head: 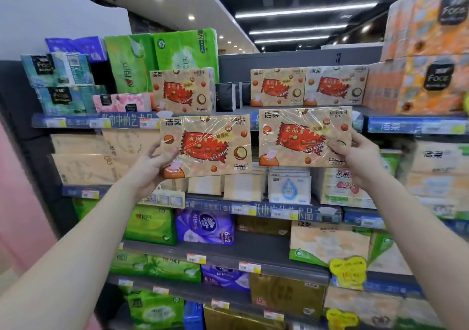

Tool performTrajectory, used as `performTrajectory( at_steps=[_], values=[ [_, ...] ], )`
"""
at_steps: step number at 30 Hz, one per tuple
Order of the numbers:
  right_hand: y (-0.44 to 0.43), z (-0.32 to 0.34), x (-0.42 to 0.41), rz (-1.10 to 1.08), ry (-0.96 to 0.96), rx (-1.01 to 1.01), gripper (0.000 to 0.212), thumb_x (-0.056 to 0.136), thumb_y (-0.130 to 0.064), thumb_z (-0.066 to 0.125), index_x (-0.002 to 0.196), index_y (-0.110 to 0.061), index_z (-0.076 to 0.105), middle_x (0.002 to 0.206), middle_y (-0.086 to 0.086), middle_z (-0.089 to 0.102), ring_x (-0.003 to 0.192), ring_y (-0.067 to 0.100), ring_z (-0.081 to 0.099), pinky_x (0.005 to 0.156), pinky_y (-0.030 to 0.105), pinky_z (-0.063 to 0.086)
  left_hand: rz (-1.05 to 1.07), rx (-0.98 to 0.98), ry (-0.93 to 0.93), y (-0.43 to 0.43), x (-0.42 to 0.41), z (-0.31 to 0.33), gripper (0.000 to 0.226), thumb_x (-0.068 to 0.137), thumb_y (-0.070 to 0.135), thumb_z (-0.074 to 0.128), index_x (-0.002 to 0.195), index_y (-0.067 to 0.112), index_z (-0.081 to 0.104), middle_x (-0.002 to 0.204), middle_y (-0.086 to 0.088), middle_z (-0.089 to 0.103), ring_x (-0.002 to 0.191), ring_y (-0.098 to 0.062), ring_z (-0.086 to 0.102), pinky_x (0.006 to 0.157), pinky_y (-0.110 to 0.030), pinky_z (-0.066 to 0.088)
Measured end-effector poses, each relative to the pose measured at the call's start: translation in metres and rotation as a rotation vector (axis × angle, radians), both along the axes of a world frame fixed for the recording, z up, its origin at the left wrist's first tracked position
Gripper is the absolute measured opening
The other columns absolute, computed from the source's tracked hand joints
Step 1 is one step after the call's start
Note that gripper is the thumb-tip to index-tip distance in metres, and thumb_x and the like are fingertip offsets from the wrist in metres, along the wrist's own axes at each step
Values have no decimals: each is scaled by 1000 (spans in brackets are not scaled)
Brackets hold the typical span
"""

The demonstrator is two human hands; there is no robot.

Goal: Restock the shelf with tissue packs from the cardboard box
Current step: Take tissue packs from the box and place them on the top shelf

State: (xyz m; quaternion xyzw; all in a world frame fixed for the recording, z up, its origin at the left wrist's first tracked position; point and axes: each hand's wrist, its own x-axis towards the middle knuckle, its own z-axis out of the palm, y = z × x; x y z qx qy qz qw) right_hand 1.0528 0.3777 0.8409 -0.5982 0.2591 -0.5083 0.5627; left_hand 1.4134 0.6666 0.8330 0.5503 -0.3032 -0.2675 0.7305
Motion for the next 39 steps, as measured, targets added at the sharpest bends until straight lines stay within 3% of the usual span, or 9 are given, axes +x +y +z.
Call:
performTrajectory(
  at_steps=[7,12,16,20,23,27,33,36,39],
  values=[
    [-2,28,16,-115,12,-53,38,91,-5,74,127,-17,70,109,1,77,94,13,75,73,23,60,-123,-60,-96,-36,39,27,66,81,20,76,143,23,55,119,-4,75,91,-13,76,69,-30,63],
    [-8,59,31,-185,17,-121,36,89,-10,77,119,-29,73,103,-5,79,93,14,77,79,31,61,-174,-113,-131,-57,66,49,32,97,10,63,125,25,61,98,4,80,81,-8,77,61,-26,60],
    [-15,85,49,-214,-4,-158,34,91,-5,74,120,-24,72,99,-5,78,80,7,76,65,23,60,-188,-131,-130,-69,86,61,50,93,14,67,140,24,54,105,3,80,88,-12,77,65,-28,61],
    [-39,111,70,-209,0,-171,39,92,-6,73,129,-15,70,102,-2,78,90,15,76,70,28,61,-187,-143,-146,-82,96,73,67,82,19,73,145,19,51,112,-4,77,89,-15,77,65,-30,61],
    [-61,129,90,-188,-4,-163,38,92,-7,72,130,-15,69,106,0,77,97,19,75,72,28,60,-176,-172,-144,-92,97,81,50,83,16,71,130,26,56,105,2,80,87,-12,78,64,-28,61],
    [-94,145,122,-171,69,-167,46,94,-10,71,138,-19,61,104,-7,72,82,7,73,57,18,57,-105,-179,-113,-105,89,89,29,98,6,60,101,34,51,92,7,80,80,-7,77,72,-31,57],
    [-143,136,164,-181,302,-211,40,94,-20,72,131,-28,57,96,-7,67,83,11,68,65,26,54,-71,-203,-103,-119,82,91,32,83,17,71,101,34,52,87,9,81,78,-8,77,83,-38,53],
    [-167,129,173,-240,509,-211,61,90,-39,74,144,-18,56,122,5,70,105,26,70,88,39,59,-71,-224,-123,-123,80,91,55,62,32,86,105,33,52,92,8,81,80,-7,77,76,-34,59],
    [-180,130,173,-316,650,-263,70,90,-53,70,147,-15,54,148,8,57,125,30,61,101,44,53,-40,-231,-141,-127,81,95,50,62,28,81,103,31,52,85,11,81,75,-4,76,62,-27,61]
  ],
)
